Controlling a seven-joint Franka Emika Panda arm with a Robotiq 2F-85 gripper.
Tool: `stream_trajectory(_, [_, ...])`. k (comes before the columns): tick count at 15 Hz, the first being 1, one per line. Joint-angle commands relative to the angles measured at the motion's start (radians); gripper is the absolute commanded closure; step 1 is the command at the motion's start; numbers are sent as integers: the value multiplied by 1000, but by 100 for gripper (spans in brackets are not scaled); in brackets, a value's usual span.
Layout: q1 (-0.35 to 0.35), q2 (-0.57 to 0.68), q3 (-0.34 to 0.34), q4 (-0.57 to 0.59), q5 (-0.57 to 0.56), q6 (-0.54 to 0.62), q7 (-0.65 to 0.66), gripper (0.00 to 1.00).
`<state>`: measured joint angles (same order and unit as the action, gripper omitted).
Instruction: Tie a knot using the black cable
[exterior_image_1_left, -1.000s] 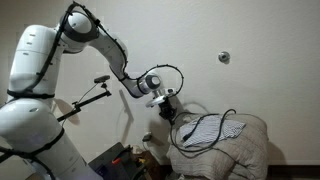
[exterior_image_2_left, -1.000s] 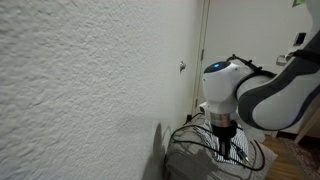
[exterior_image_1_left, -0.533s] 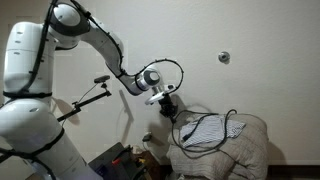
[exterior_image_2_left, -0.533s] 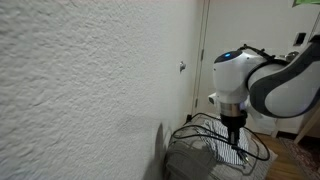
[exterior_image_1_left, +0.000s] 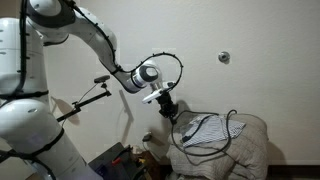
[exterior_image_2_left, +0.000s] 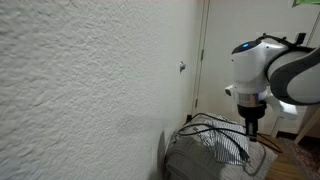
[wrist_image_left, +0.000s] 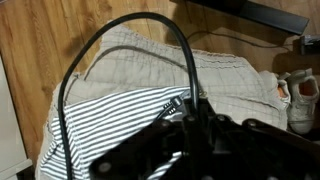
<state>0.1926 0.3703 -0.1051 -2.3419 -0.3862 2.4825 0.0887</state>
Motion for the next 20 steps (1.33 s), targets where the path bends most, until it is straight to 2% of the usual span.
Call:
stream_trajectory(1, [-25, -44, 4, -41, -27, -37, 31, 97])
stream_trajectory(5, [-48, -26, 16, -48, -18, -40, -9, 97])
stream_trajectory(7, [-71, -24, 33, -67, -9, 22, -61, 97])
stream_trajectory(9, [-106, -19, 62, -94, 3, 148, -158, 97])
stream_trajectory(10, [-124, -12, 79, -103, 17, 205, -209, 65])
stream_trajectory(11, [-143, -4, 98, -111, 32, 254, -260, 64])
stream_trajectory(14, [-194, 20, 154, -125, 76, 322, -392, 42])
stream_trajectory(18, [-238, 43, 213, -123, 110, 313, -514, 13])
stream_trajectory(19, [-236, 43, 220, -120, 108, 291, -529, 5])
stream_trajectory(20, [-210, 39, 205, -115, 84, 255, -517, 1])
